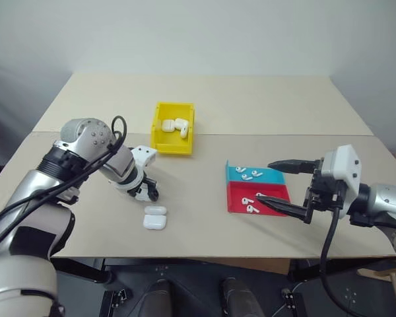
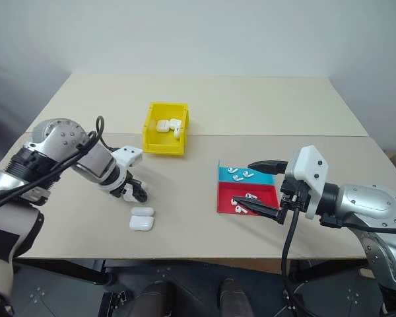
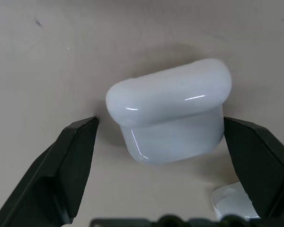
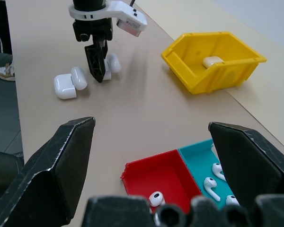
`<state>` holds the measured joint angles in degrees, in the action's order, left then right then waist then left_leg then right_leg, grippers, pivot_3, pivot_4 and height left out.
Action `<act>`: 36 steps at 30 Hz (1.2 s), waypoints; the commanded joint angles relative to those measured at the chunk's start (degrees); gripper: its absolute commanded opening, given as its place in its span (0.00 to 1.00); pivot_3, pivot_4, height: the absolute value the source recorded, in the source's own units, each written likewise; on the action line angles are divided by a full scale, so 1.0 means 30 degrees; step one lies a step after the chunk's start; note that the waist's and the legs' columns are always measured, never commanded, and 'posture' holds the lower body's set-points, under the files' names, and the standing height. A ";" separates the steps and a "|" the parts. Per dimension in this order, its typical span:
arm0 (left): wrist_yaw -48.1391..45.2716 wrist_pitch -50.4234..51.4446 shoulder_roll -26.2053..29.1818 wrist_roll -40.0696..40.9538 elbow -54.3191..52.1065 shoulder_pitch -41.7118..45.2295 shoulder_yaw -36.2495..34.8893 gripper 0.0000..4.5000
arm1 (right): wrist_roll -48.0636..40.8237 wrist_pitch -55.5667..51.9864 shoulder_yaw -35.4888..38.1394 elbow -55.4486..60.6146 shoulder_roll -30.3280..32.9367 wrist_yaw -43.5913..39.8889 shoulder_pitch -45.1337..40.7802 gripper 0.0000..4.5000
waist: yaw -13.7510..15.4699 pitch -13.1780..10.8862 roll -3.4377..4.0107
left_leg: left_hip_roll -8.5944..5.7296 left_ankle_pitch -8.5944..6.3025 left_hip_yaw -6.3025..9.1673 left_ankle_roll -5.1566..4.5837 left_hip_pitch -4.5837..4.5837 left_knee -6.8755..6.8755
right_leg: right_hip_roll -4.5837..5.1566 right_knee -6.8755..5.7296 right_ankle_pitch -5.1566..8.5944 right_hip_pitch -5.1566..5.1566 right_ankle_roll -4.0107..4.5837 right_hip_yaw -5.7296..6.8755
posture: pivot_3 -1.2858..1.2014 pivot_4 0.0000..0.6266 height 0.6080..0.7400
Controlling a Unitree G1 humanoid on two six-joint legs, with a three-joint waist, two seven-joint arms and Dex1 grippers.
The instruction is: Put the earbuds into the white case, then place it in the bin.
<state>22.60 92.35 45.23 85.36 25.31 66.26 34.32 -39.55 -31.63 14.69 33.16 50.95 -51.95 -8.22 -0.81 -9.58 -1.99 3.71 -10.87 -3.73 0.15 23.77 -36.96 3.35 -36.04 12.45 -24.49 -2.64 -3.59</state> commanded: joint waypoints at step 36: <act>0.2336 0.0049 0.2216 -0.0203 -0.3531 -0.2207 -0.1980 1.00 | -0.0306 0.0537 0.0497 0.0832 -0.0235 -0.0526 0.0561 0.99 | -0.0022 0.0000 -0.0001 | -0.0004 0.0023 0.0008 0.0040 -0.0021 0.0008 | 0.0002 -0.0011 0.0024 0.0012 0.0053 0.0003 | 0.52 0.24 1.00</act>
<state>29.15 92.34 50.51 83.67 16.30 59.66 28.73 -39.58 -31.49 15.10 34.45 50.12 -53.12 -5.89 -0.88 -9.58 -1.99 3.70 -10.80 -3.71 0.27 23.71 -36.94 3.36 -36.07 12.53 -24.45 -2.47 -3.58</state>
